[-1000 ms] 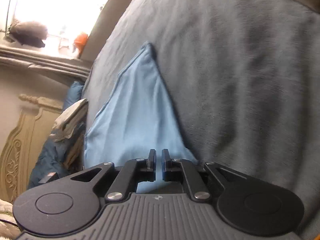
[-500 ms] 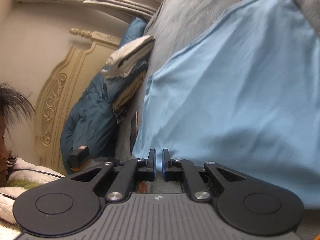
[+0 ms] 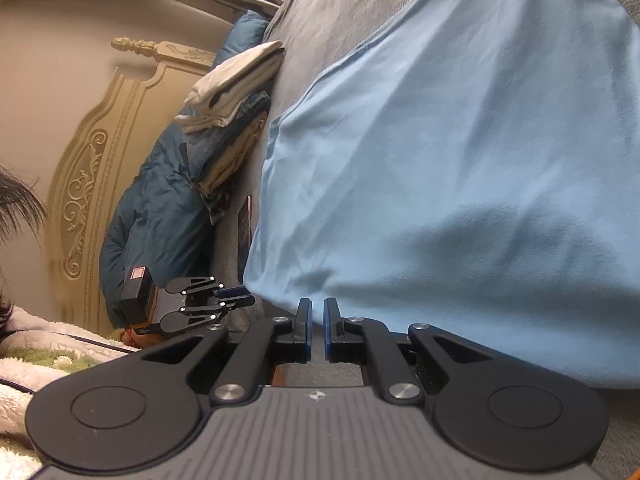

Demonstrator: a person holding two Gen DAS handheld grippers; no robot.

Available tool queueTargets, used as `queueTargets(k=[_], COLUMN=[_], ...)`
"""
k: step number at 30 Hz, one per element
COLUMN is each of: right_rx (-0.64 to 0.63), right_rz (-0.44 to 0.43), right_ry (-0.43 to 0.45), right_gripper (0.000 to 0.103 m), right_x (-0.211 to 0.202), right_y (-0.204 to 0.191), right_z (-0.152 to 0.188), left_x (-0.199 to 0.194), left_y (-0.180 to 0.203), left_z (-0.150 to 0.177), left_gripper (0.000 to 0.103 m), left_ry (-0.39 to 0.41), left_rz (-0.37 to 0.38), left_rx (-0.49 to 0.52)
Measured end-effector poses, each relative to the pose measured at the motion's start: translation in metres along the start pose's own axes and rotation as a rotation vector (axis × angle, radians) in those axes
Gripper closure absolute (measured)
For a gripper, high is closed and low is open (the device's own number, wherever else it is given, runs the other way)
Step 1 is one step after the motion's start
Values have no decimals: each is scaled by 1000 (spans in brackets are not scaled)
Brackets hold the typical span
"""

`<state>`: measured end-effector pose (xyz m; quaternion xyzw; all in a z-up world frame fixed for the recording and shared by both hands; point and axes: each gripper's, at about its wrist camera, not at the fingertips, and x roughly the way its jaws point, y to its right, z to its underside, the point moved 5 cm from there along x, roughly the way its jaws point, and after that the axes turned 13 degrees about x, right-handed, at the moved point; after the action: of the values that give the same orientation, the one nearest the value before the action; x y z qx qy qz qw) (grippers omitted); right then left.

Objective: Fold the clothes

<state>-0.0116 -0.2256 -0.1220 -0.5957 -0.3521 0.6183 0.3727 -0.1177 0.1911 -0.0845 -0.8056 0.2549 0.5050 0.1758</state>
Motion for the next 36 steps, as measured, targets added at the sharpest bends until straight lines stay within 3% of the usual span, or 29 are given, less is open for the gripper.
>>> queueTargets(k=[4,8,13,17,21,24,29,32,34,36], right_rx=[-23,-33,-55,-41,8,27,-27,-36,-34,-34], right_rz=[12,20,76,131,178,162,112,102,106,124], right_ry=[-8,4,-8,2,26,34,49,71,81,95], right_gripper=[97,97,97,97,98,97,97,97,97,97], right_x=[2,4,10,1,-10,-17,-23,-21,-18,-18], right_y=[-2,1,11,28,52,55,36,32,34,37], right_z=[1,-1,-1,1,0,1,-3,-13,-19,-22], left_x=[-5,-21,22,42,38,26,5,13,29,47], left_y=[-2,-13,12,11,11,9,-7,-5,0,0], left_z=[-1,-23,-21,5,11,12,-6,-28,-39,-33], left_gripper=[87,87,87,87,87,87,87,87,87,87], left_ry=[-22,123,41,-38,-33,-51,61,124,118,37], left_rz=[-45,38,128,126,133,111,131,152,143,76], left_rx=[101,-62,-7,-58,-81,-79,-163,-160,-165,-169])
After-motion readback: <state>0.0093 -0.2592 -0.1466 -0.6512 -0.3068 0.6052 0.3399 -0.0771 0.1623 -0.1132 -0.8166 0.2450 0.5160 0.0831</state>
